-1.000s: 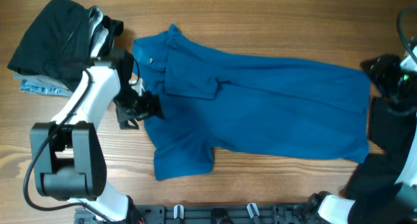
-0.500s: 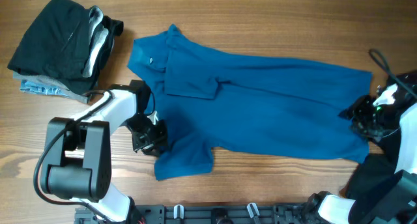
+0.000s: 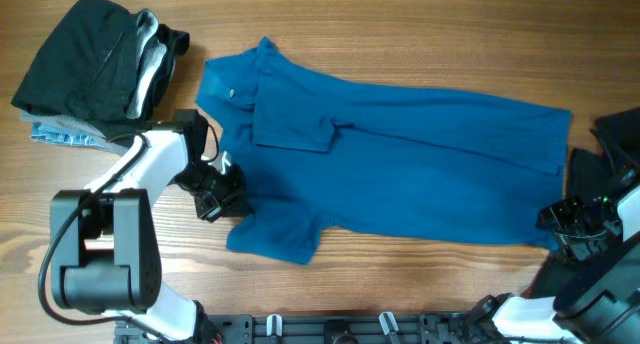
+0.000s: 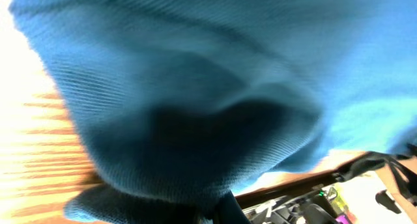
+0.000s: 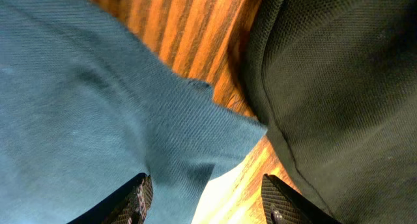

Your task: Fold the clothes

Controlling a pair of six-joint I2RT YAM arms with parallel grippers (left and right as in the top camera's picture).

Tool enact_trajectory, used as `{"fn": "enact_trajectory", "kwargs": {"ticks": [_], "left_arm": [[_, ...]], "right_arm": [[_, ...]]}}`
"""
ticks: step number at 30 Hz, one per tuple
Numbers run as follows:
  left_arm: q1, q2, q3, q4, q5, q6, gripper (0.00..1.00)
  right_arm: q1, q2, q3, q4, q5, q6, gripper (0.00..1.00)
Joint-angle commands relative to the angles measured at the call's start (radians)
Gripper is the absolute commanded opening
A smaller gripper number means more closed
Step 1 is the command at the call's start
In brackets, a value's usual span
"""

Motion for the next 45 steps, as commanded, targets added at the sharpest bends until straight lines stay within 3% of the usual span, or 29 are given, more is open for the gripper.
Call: {"fn": "enact_trajectory", "kwargs": {"ticks": [1, 9, 14, 16, 19, 20, 21, 23, 26, 29, 32, 38, 39, 41, 42, 43, 44, 45], "left_arm": [[0.004, -0.065, 0.068, 0.007, 0.058, 0.032, 0.04], [0.004, -0.277, 0.133, 0.138, 0.092, 0.023, 0.04], [0.004, -0.297, 0.133, 0.231, 0.089, 0.019, 0.04], [0.004, -0.297, 0.133, 0.241, 0.076, 0.004, 0.04], [0.004, -0.297, 0.133, 0.241, 0.072, 0.004, 0.04], [0.004, -0.297, 0.133, 0.241, 0.072, 0.004, 0.04], [0.004, -0.297, 0.133, 0.241, 0.072, 0.004, 0.04], [0.004, -0.297, 0.133, 0.241, 0.072, 0.004, 0.04], [0.004, -0.297, 0.133, 0.242, 0.072, 0.004, 0.04], [0.004, -0.297, 0.133, 0.240, 0.072, 0.004, 0.04], [0.004, -0.297, 0.133, 0.237, 0.072, 0.004, 0.04], [0.004, -0.297, 0.133, 0.238, 0.072, 0.004, 0.04], [0.004, -0.297, 0.133, 0.238, 0.072, 0.004, 0.04], [0.004, -0.297, 0.133, 0.238, 0.072, 0.004, 0.04], [0.004, -0.297, 0.133, 0.238, 0.072, 0.004, 0.04], [0.004, -0.297, 0.133, 0.238, 0.072, 0.004, 0.04], [0.004, -0.297, 0.133, 0.238, 0.072, 0.004, 0.04], [0.004, -0.297, 0.133, 0.241, 0.072, 0.004, 0.04]], "right_arm": [[-0.003, 0.054, -0.010, 0.000, 0.050, 0.026, 0.48], [-0.003, 0.066, -0.010, 0.014, -0.006, -0.018, 0.48], [-0.003, 0.055, -0.005, -0.003, -0.071, -0.054, 0.47], [-0.005, 0.047, -0.004, 0.010, -0.066, -0.053, 0.42], [-0.006, 0.046, -0.002, 0.064, -0.110, -0.085, 0.12], [-0.006, 0.046, -0.002, 0.080, -0.135, -0.099, 0.11], [-0.006, 0.046, -0.002, 0.106, -0.194, -0.137, 0.13], [-0.006, 0.046, -0.002, 0.151, -0.309, -0.182, 0.36], [-0.006, 0.046, -0.002, 0.181, -0.400, -0.240, 0.42], [-0.019, 0.038, -0.002, 0.119, -0.400, -0.236, 0.36], [-0.062, -0.013, -0.001, 0.067, -0.395, -0.237, 0.36], [-0.126, -0.052, -0.001, 0.000, -0.154, -0.147, 0.34], [-0.126, -0.052, -0.002, -0.007, -0.142, -0.132, 0.31], [-0.126, -0.052, -0.002, -0.010, -0.112, -0.103, 0.04], [-0.126, -0.052, -0.002, -0.010, -0.111, -0.103, 0.04], [-0.126, -0.052, -0.003, -0.009, -0.111, -0.103, 0.11], [-0.124, -0.052, -0.006, -0.006, -0.116, -0.103, 0.29], [-0.122, -0.051, -0.019, 0.010, -0.136, -0.103, 0.31]]}}
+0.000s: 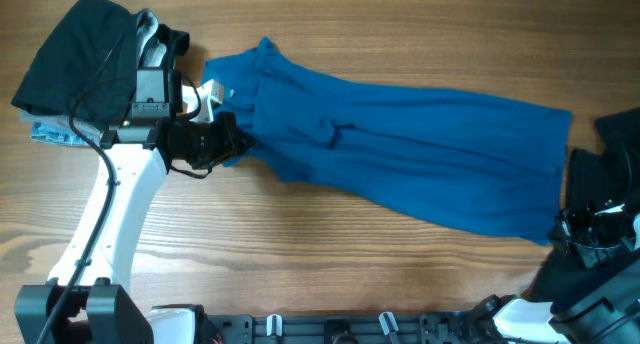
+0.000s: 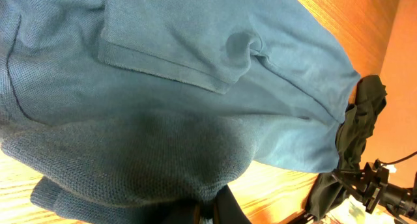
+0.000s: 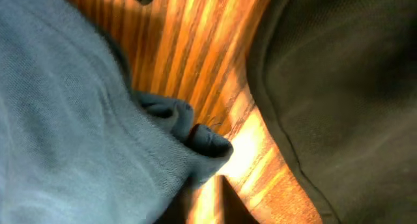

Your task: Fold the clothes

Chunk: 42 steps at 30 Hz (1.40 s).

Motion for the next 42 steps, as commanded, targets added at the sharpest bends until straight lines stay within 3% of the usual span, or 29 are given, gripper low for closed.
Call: {"fn": "enact_trajectory", "kwargs": {"ticks": [1, 5, 8, 12, 13, 14, 16, 19, 21, 22, 23, 25, 26, 29, 32, 34, 37, 42], "left_arm": [[0.004, -0.013, 0.016, 0.012, 0.000, -0.005, 0.04], [0.004, -0.013, 0.016, 0.023, 0.001, -0.005, 0.04], [0.004, -0.013, 0.016, 0.031, 0.000, -0.005, 0.04], [0.004, -0.013, 0.016, 0.042, 0.001, -0.005, 0.04], [0.004, -0.013, 0.016, 0.044, 0.001, -0.005, 0.04], [0.004, -0.013, 0.016, 0.044, 0.001, -0.005, 0.04], [0.004, -0.013, 0.016, 0.040, 0.001, -0.005, 0.04], [0.004, -0.013, 0.016, 0.036, 0.001, -0.005, 0.04], [0.004, -0.013, 0.016, 0.038, 0.001, -0.005, 0.04], [0.004, -0.013, 0.016, 0.038, 0.000, -0.005, 0.04], [0.004, -0.013, 0.016, 0.038, 0.001, -0.005, 0.04], [0.004, -0.013, 0.016, 0.038, 0.000, -0.005, 0.04], [0.004, -0.013, 0.016, 0.038, 0.001, -0.005, 0.04], [0.004, -0.013, 0.016, 0.037, 0.001, -0.005, 0.04], [0.004, -0.013, 0.016, 0.038, 0.000, -0.005, 0.04], [0.004, -0.013, 0.016, 0.038, -0.015, -0.005, 0.04], [0.004, -0.013, 0.016, 0.041, -0.018, -0.005, 0.04], [0.004, -0.013, 0.016, 0.041, -0.018, -0.005, 0.04]], "right_arm": [[0.002, -0.011, -0.031, 0.036, -0.018, 0.017, 0.27], [0.002, -0.011, -0.101, 0.159, -0.138, 0.048, 0.04], [0.002, -0.011, -0.102, 0.324, -0.358, 0.049, 0.04], [0.002, -0.011, -0.097, 0.538, -0.442, 0.064, 0.04], [-0.002, -0.012, -0.080, 0.536, -0.443, 0.050, 0.06], [-0.002, -0.015, -0.058, 0.493, -0.442, 0.017, 0.18], [-0.005, -0.021, 0.004, 0.306, -0.402, -0.048, 0.20], [-0.019, -0.023, 0.043, 0.024, -0.229, -0.047, 0.08], [-0.019, -0.023, 0.034, -0.078, -0.154, -0.042, 0.06], [-0.019, -0.023, 0.023, -0.080, -0.126, -0.036, 0.12], [-0.019, -0.020, 0.001, -0.063, -0.071, -0.019, 0.25], [-0.019, -0.014, -0.048, -0.013, 0.016, 0.054, 0.36], [-0.019, -0.013, -0.071, 0.013, 0.027, 0.067, 0.35], [-0.019, -0.012, -0.117, 0.068, 0.051, 0.099, 0.04], [-0.019, -0.012, -0.154, 0.109, 0.033, 0.102, 0.04], [-0.019, -0.012, -0.179, 0.187, -0.040, 0.096, 0.17], [-0.018, -0.012, -0.185, 0.319, -0.263, -0.012, 0.22], [-0.018, -0.012, -0.186, 0.331, -0.227, -0.013, 0.24]]}}
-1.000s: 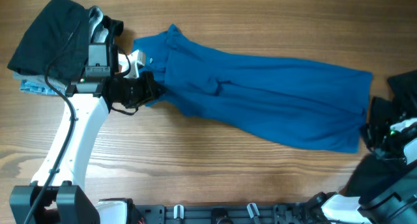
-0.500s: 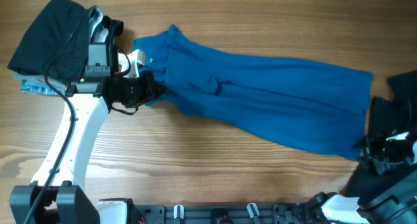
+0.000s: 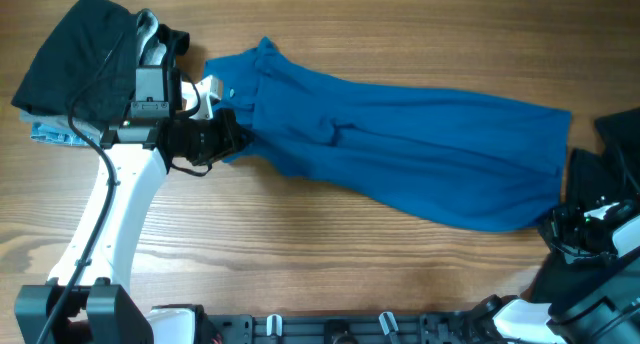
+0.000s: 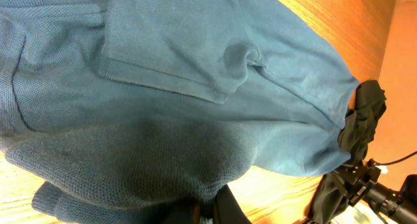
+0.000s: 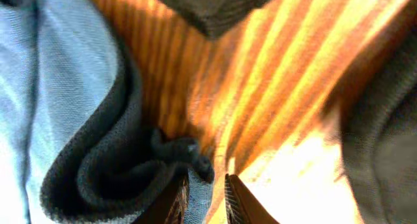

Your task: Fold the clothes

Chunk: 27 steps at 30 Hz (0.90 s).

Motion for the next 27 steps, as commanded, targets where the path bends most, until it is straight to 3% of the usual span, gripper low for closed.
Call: {"fn": "enact_trajectory", "kwargs": {"ticks": [1, 3, 6, 8, 11, 16, 19, 24, 27], "left_arm": [[0.004, -0.013, 0.016, 0.003, -0.010, -0.003, 0.04], [0.004, -0.013, 0.016, 0.003, -0.010, -0.003, 0.04], [0.004, -0.013, 0.016, 0.003, -0.010, -0.003, 0.04], [0.004, -0.013, 0.016, 0.004, -0.010, -0.003, 0.04], [0.004, -0.013, 0.016, 0.011, -0.010, -0.003, 0.04], [0.004, -0.013, 0.016, 0.011, -0.010, -0.002, 0.04], [0.004, -0.013, 0.016, 0.011, -0.010, -0.003, 0.04], [0.004, -0.013, 0.016, 0.010, -0.010, -0.003, 0.04], [0.006, -0.013, 0.019, 0.010, -0.010, -0.004, 0.04]], "right_arm": [[0.000, 0.003, -0.009, 0.002, -0.030, -0.028, 0.27], [0.000, 0.003, -0.009, 0.002, -0.031, -0.027, 0.46], [0.000, 0.003, -0.009, 0.001, -0.031, -0.029, 0.50], [0.000, 0.003, -0.010, 0.002, -0.031, -0.029, 0.46], [0.023, 0.003, -0.029, 0.028, -0.031, -0.027, 0.29], [0.041, 0.003, -0.121, 0.145, -0.031, -0.016, 0.35], [0.041, 0.002, -0.127, 0.149, -0.031, -0.016, 0.04], [0.041, 0.000, 0.024, -0.130, -0.015, -0.008, 0.04], [0.041, -0.005, 0.215, -0.406, 0.146, -0.020, 0.04]]}}
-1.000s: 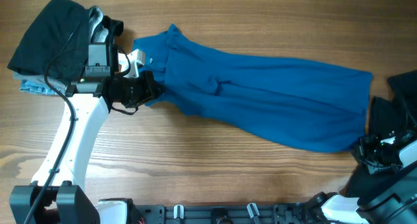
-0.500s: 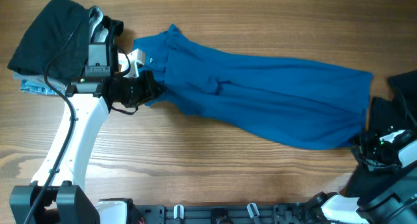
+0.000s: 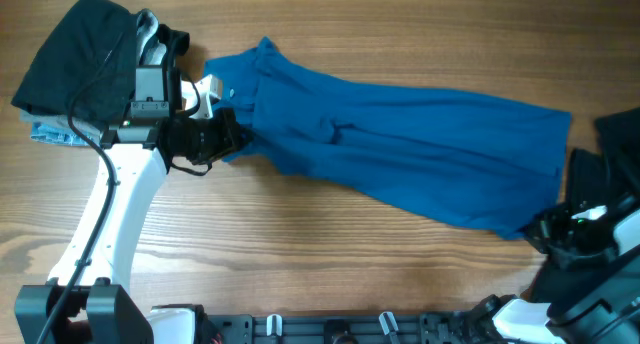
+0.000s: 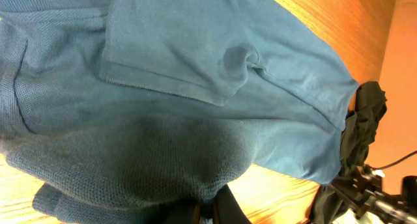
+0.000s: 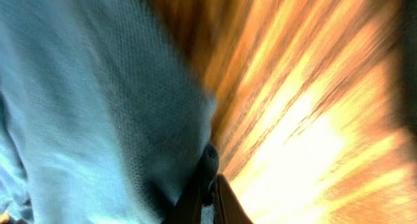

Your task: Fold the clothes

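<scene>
A blue polo shirt [image 3: 400, 154] lies stretched across the table, collar at the left, hem at the right, folded lengthwise into a narrow band. My left gripper [image 3: 210, 142] is shut on the shirt's shoulder edge near the collar; in the left wrist view the blue cloth [image 4: 182, 120] bunches over the closed gripper [image 4: 210, 211]. At the shirt's lower right hem corner my right gripper [image 3: 545, 229] is shut on it; the right wrist view shows blurred blue fabric [image 5: 98, 107] pinched between its fingers [image 5: 207, 195].
A stack of folded clothes [image 3: 90, 64], dark on top with grey and denim beneath, sits at the far left corner. Dark garments [image 3: 605, 149] lie at the right edge beside my right arm. Bare wooden table [image 3: 330, 254] runs along the front.
My right gripper has shifted a little left with the hem corner, lifting it; its view is now blurred. The left gripper and the shirt's collar end have not moved.
The shirt first lay wider, a sleeve spread toward the front; my left gripper was at that sleeve and the right stood open at the hem corner. Then the left held the edge up by the collar, the shirt narrowed, and the right was shut on the corner, where both remain.
</scene>
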Controlling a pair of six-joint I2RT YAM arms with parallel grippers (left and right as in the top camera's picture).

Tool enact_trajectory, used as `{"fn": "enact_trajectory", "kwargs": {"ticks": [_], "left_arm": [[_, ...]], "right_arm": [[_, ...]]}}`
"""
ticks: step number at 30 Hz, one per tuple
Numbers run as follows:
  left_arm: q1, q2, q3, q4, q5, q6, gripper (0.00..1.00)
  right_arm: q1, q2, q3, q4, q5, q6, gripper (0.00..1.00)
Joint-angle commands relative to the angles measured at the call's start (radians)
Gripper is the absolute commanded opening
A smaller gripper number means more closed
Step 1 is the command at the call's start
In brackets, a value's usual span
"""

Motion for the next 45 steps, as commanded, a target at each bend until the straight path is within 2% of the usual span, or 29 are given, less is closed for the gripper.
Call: {"fn": "enact_trajectory", "kwargs": {"ticks": [1, 3, 7, 12, 17, 26, 30, 33, 35, 38, 41, 42, 43, 44, 45], "left_arm": [[0.009, -0.013, 0.019, 0.002, -0.006, -0.006, 0.04], [0.023, -0.013, 0.019, -0.002, -0.006, -0.006, 0.04], [0.063, -0.013, 0.019, -0.001, -0.006, -0.006, 0.04], [0.069, -0.013, 0.019, 0.065, -0.006, -0.006, 0.04], [0.068, -0.004, 0.019, 0.090, -0.060, -0.005, 0.04], [0.010, 0.105, 0.019, 0.212, -0.098, -0.002, 0.04], [0.007, 0.139, 0.019, 0.301, -0.134, -0.002, 0.04], [0.007, 0.145, 0.019, 0.386, -0.134, -0.002, 0.07], [0.007, 0.146, 0.019, 0.418, -0.137, -0.002, 0.09], [0.007, 0.157, 0.019, 0.437, -0.142, -0.002, 0.13], [0.007, 0.190, 0.019, 0.464, -0.142, -0.002, 0.12], [0.007, 0.204, 0.019, 0.465, -0.141, -0.002, 0.12], [0.005, 0.212, 0.019, 0.453, -0.140, -0.002, 0.20], [0.003, 0.212, 0.019, 0.427, -0.142, 0.000, 0.27], [0.003, 0.212, 0.019, 0.407, -0.142, 0.002, 0.34]], "right_arm": [[0.006, -0.001, 0.181, -0.143, 0.172, -0.022, 0.04], [0.006, -0.001, 0.248, -0.195, 0.232, -0.023, 0.04], [0.006, -0.001, 0.282, -0.184, 0.224, -0.032, 0.04], [0.007, -0.001, 0.282, -0.053, -0.025, -0.072, 0.04], [0.013, 0.000, 0.282, 0.074, -0.141, -0.063, 0.04], [0.143, 0.011, 0.264, 0.368, -0.143, 0.055, 0.04], [0.212, 0.015, 0.253, 0.476, -0.029, 0.144, 0.06], [0.216, 0.015, 0.253, 0.501, 0.016, 0.164, 0.09], [0.216, 0.016, 0.253, 0.491, 0.045, 0.168, 0.16], [0.216, 0.016, 0.246, 0.481, 0.053, 0.167, 0.16], [0.216, 0.035, 0.246, 0.476, 0.089, 0.168, 0.13], [0.216, 0.043, 0.246, 0.473, 0.101, 0.167, 0.20], [0.216, 0.058, 0.246, 0.469, 0.100, 0.164, 0.43], [0.216, 0.063, 0.246, 0.459, 0.100, 0.156, 0.56], [0.216, 0.064, 0.246, 0.449, 0.094, 0.135, 0.59]]}}
